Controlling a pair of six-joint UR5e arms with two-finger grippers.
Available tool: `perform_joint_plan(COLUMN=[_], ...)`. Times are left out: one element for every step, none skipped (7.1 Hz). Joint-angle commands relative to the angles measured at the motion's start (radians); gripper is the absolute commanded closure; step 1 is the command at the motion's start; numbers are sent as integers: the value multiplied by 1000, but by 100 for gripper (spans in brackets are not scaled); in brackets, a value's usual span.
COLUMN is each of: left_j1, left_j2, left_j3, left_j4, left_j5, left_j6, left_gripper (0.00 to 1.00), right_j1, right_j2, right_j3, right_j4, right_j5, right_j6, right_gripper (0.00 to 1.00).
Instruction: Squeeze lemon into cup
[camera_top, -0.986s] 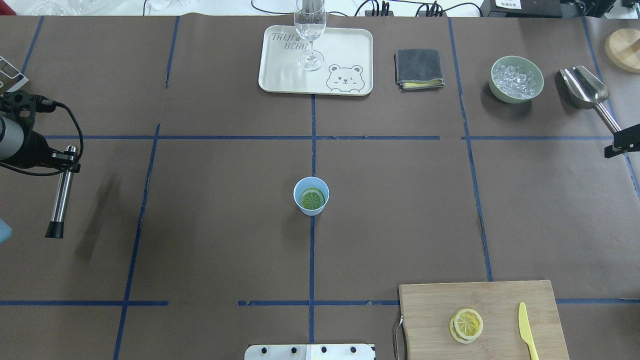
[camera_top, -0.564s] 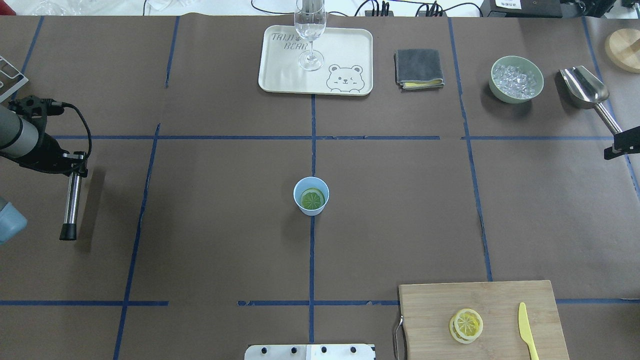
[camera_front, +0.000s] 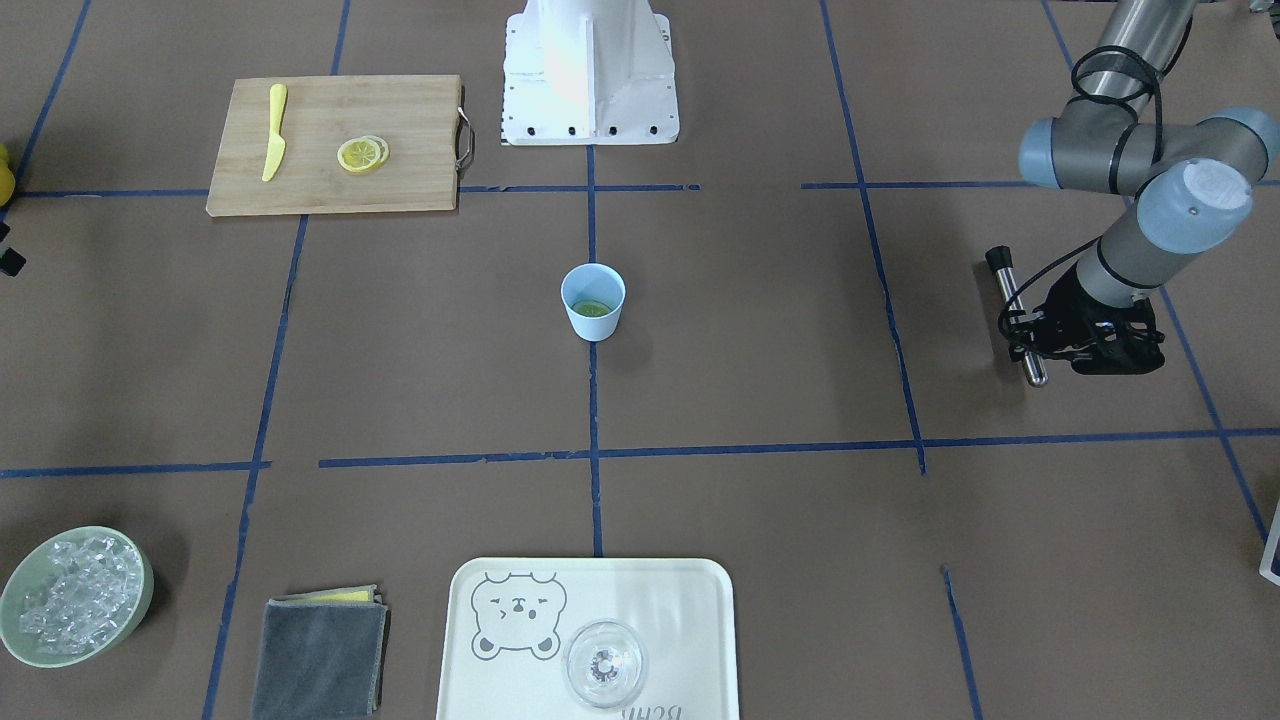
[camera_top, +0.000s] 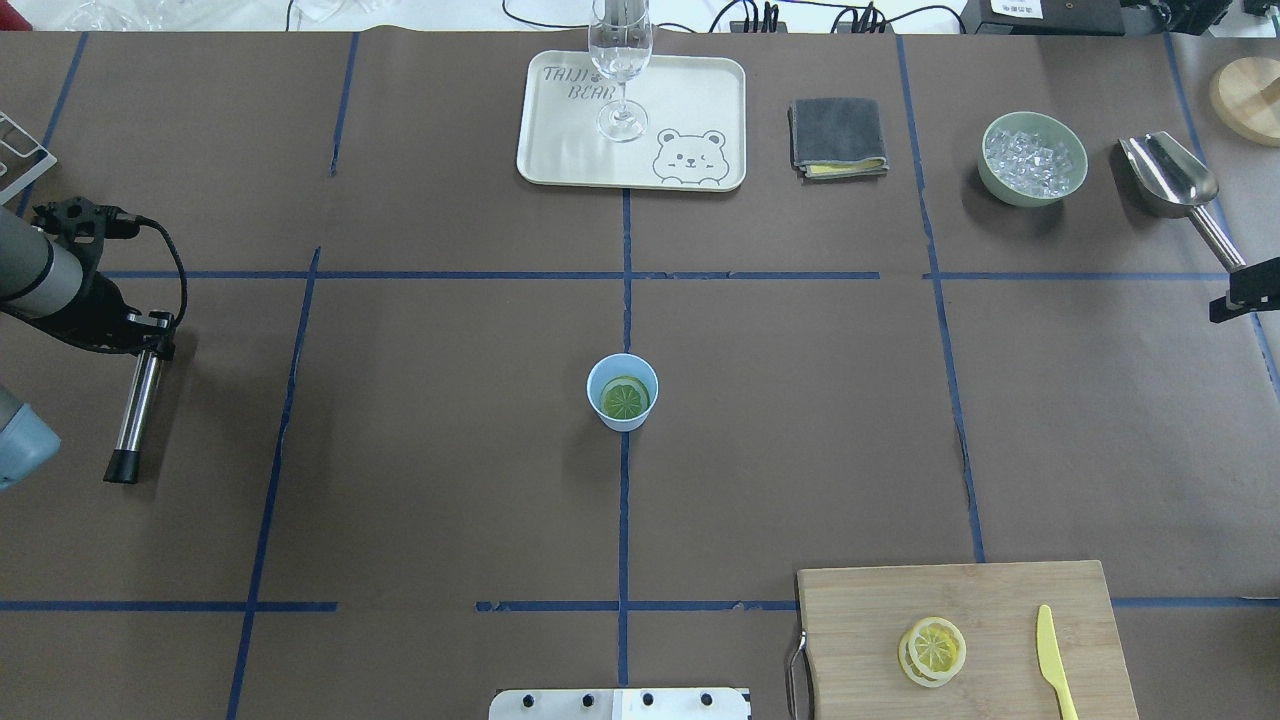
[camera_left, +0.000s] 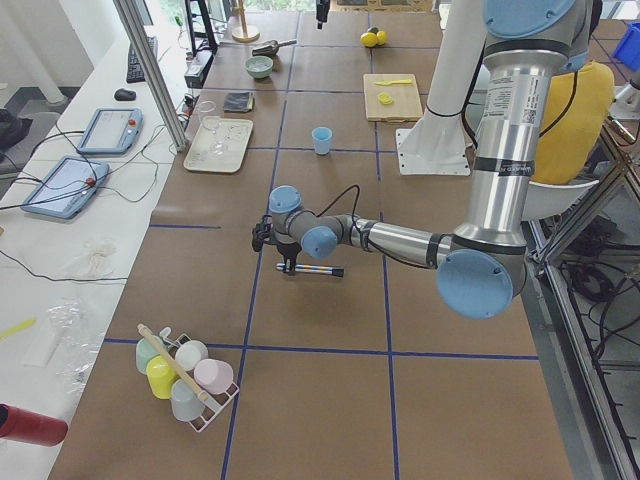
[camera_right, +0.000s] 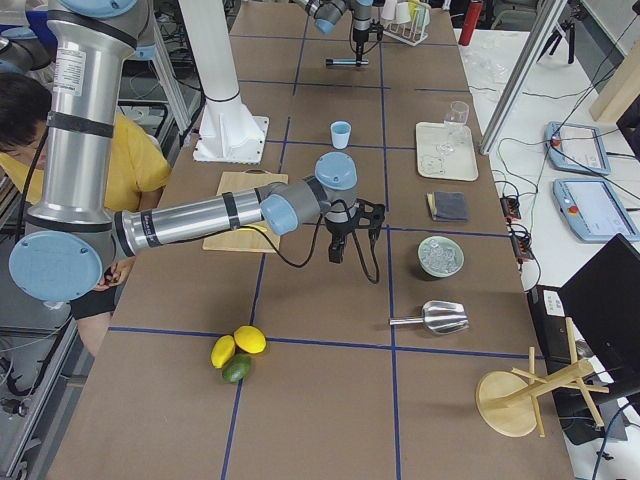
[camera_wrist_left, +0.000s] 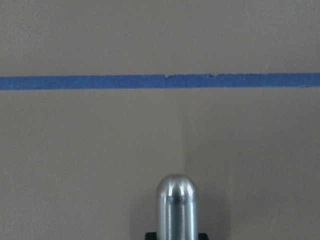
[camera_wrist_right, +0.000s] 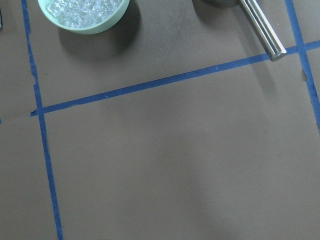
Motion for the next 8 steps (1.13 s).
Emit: perform_joint_plan(left_j1=[3,3,3,3,3,3,3,-7], left_j2=[-1,-1,-3,-3,-3,-1,0,8], left_j3=[4,5,17,20,25,16,2,-54], left_j4=[0,0,-1,-1,-3,-3,-4,-3], left_j5=[1,1,1,0,4,3,0,-3], left_j6=[9,9,5,6,6,6,11,35], left_gripper=[100,100,80,68,36,0,0,0], right_j1=[0,0,0,0,0,0,0,0], right_j2=[-1,-1,-1,-1,-3,-3,-3,-1], right_j3=[-1,-6,-7,-6,-9,-10,-10,-4], right_j4=[0,0,2,14,20,20,22,23], right_j5=[0,0,0,0,1,1,1,1], right_j6=[2,-1,-1,2,2,1,-1,-1], right_gripper=[0,0,0,0,0,0,0,0])
